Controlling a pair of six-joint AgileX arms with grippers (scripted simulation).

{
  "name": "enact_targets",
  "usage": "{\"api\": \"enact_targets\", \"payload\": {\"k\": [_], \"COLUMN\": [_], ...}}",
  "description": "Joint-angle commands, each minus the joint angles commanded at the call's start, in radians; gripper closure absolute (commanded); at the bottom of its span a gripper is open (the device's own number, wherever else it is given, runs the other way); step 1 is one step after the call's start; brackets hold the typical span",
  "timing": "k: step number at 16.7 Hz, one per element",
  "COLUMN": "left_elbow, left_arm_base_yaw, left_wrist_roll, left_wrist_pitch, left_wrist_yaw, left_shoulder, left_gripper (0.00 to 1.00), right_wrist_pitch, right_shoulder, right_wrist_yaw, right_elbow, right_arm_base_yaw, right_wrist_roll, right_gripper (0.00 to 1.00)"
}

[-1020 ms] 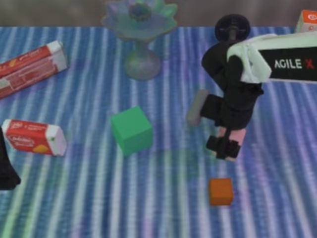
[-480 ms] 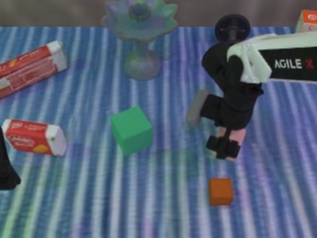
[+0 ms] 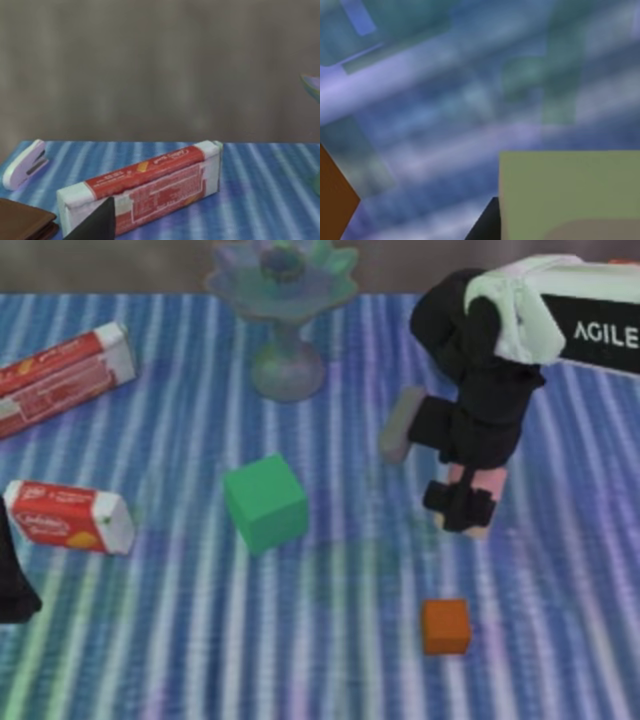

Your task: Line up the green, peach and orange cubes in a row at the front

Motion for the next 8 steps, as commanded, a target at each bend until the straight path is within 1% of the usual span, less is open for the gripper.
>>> {"api": "enact_targets", "payload": {"k": [2,6,8], "left_elbow": [0.000,0.000,0.000], "left_arm_base_yaw": [0.000,0.000,0.000], "left_wrist_roll": [0.000,0.000,0.000], "left_wrist_pitch": [0.000,0.000,0.000], "left_wrist_yaw": [0.000,0.000,0.000], "left_shoulder": [0.000,0.000,0.000], "left_gripper": [0.00,0.00,0.00], "right_wrist_pitch": [-0.039,-0.041,-0.041], "right_shoulder": [-0.023,-0.023,-0.029], "right_wrist_yaw": [0.000,0.000,0.000], "right_elbow": [0.025,0.026,0.020], "right_arm_base_yaw": [0.001,-0.004,0.012], "right_wrist_roll": [0.001,0.003,0.000], "right_gripper": [1.00,1.00,1.00]}}
